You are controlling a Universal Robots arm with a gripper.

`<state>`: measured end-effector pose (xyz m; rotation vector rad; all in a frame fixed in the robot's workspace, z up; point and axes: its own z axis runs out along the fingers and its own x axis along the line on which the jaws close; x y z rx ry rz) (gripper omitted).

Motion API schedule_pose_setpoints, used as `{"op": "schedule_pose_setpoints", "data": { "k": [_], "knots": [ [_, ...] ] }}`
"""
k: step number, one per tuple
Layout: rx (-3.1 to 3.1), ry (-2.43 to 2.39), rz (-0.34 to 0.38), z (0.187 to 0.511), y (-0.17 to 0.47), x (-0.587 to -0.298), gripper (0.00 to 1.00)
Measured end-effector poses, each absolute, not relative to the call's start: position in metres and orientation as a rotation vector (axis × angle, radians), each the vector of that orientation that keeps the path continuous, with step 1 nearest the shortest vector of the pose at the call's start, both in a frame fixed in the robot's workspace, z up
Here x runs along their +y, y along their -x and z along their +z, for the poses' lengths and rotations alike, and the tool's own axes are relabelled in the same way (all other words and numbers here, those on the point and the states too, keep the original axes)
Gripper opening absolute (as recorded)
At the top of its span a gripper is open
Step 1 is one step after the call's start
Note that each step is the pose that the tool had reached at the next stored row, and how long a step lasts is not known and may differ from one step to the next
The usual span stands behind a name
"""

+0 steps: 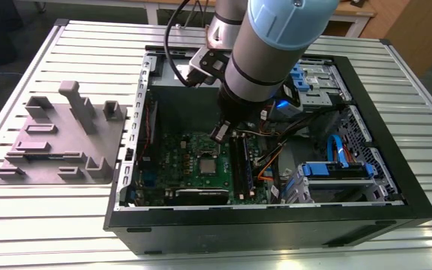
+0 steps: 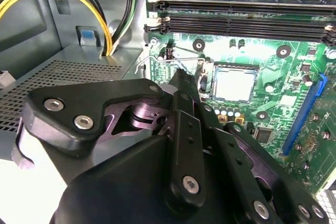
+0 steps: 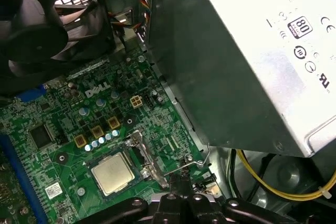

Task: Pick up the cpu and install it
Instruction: 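Close the cpu cover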

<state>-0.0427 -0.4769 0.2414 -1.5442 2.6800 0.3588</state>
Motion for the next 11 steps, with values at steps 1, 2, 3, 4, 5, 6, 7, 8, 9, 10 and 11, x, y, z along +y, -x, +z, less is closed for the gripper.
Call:
{"op": "schedule_pose_setpoints", "data": {
  "k": [1, 2, 3, 4, 5, 6, 7, 8, 9, 10, 11],
  "knots": [
    [2.68, 1.544, 0.359, 0.2414, 0.0427, -0.4773, 0.1],
    [2.68, 1.544, 0.359, 0.2413, 0.0427, -0.4776, 0.1],
    [2.68, 1.544, 0.359, 0.2414, 0.0427, -0.4779, 0.1],
    [2.68, 1.544, 0.359, 0.2414, 0.0427, -0.4782, 0.1],
    [2.68, 1.544, 0.359, 0.2414, 0.0427, -0.4784, 0.1],
    [2.68, 1.544, 0.359, 0.2414, 0.0427, -0.4787, 0.1],
    [2.68, 1.544, 0.359, 0.2414, 0.0427, -0.479, 0.1],
    [2.68, 1.544, 0.359, 0.2414, 0.0427, -0.4794, 0.1],
    [2.68, 1.544, 0.359, 0.2414, 0.0427, -0.4797, 0.1],
    [2.68, 1.544, 0.359, 0.2414, 0.0427, -0.48, 0.1],
    [2.68, 1.544, 0.359, 0.2414, 0.0427, -0.4803, 0.1]
  ]
}}
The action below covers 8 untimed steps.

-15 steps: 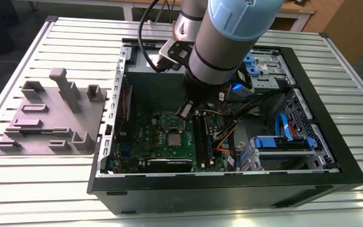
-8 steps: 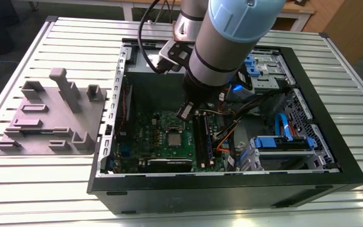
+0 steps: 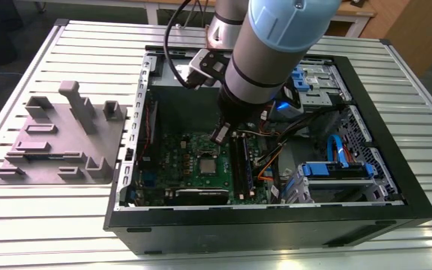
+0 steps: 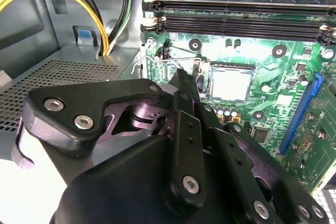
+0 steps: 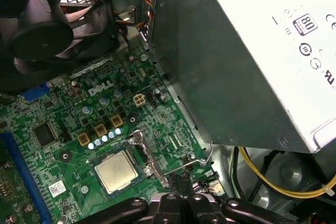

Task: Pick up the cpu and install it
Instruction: 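Close the cpu cover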

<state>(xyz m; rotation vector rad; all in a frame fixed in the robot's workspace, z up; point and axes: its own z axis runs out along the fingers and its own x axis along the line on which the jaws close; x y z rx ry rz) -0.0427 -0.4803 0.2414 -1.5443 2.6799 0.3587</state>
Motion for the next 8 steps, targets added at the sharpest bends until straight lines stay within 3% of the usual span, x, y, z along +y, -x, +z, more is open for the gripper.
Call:
{"op": "schedule_pose_setpoints", "data": {
  "k": [8],
  "knots": [
    [2.68, 1.545, 0.358, 0.2413, 0.0426, -0.4824, 0.1]
  ]
}}
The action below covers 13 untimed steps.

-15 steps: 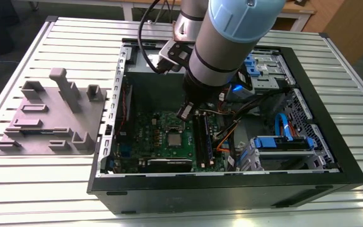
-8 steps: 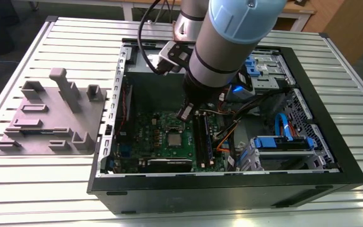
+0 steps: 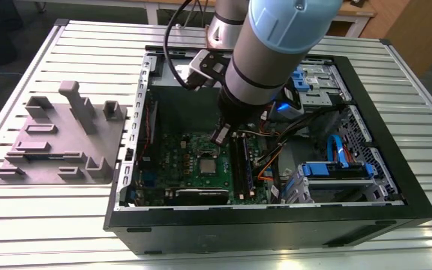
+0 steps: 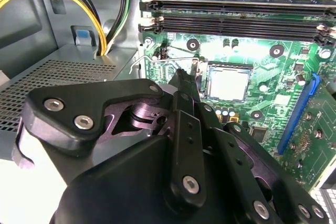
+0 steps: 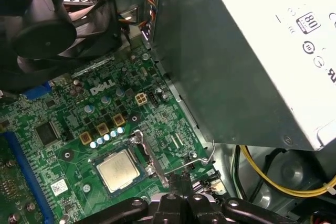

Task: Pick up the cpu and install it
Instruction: 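Close the cpu cover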

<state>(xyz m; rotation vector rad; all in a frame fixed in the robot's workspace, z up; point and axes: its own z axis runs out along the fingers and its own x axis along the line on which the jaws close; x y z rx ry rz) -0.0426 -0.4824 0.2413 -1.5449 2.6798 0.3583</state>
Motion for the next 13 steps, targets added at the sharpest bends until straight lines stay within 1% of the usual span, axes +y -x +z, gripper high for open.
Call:
{"op": "schedule_pose_setpoints", "data": {
  "k": [13],
  "knots": [
    [2.681, 1.545, 0.356, 0.2414, 0.0427, -0.4856, 0.1]
  ]
}}
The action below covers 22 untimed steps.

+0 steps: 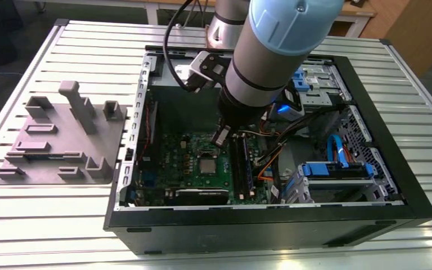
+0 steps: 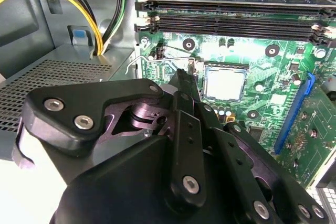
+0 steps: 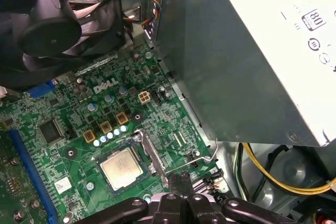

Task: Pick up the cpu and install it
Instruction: 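Close the cpu cover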

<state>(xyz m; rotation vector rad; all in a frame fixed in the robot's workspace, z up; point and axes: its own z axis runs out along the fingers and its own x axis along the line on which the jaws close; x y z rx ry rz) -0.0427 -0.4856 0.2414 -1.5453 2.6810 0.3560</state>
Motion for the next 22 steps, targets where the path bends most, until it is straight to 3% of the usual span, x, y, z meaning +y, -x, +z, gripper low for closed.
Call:
{"op": "schedule_pose_setpoints", "data": {
  "k": [22],
  "knots": [
    [2.679, 1.551, 0.356, 0.2413, 0.0522, -0.4915, 0.1]
  ]
}}
